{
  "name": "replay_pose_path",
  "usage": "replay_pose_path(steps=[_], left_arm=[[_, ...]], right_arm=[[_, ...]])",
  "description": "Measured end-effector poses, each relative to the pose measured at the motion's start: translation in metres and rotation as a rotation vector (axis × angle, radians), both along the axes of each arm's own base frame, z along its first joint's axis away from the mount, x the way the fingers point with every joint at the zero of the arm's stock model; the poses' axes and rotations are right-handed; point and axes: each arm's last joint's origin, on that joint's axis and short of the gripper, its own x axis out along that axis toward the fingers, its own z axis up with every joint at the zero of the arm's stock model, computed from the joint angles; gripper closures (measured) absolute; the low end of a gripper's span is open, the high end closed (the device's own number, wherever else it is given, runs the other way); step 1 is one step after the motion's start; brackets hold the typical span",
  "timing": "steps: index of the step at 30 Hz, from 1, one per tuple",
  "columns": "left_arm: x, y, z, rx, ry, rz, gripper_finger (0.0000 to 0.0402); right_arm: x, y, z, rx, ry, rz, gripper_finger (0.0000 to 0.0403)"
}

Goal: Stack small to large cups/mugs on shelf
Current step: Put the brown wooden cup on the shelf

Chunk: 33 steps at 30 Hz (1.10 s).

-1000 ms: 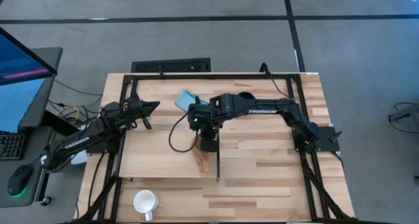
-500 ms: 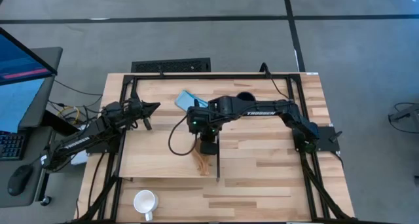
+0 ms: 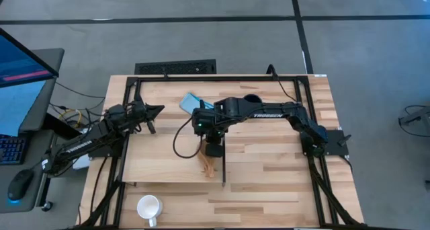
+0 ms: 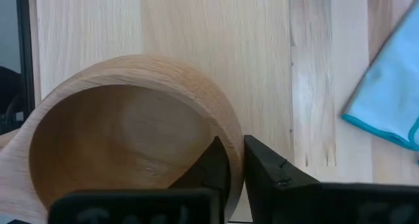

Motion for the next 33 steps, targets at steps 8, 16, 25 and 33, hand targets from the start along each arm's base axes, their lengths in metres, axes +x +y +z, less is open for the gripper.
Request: replay_pose_path(steps=[8, 16, 25, 33], left_arm=[[0.0, 0.0, 0.0, 0.0, 0.0, 0.0, 0.0401], [0.0, 0.0, 0.0, 0.0, 0.0, 0.0, 0.0401], [0.0, 0.0, 0.0, 0.0, 0.0, 0.0, 0.0401], [0.0, 0.0, 0.0, 0.0, 0.0, 0.0, 0.0401]], right_arm=[[0.0002, -0.0018, -0.0001, 0.003, 0.0, -0.004, 0.0346], [0.0003, -0.0018, -0.0001, 0.003, 0.0, -0.004, 0.0347], [0.0003, -0.0018, -0.0001, 0.003, -0.001, -0.004, 0.0346], [0.0004, -0.0018, -0.0001, 0.002, -0.002, -0.004, 0.0346]])
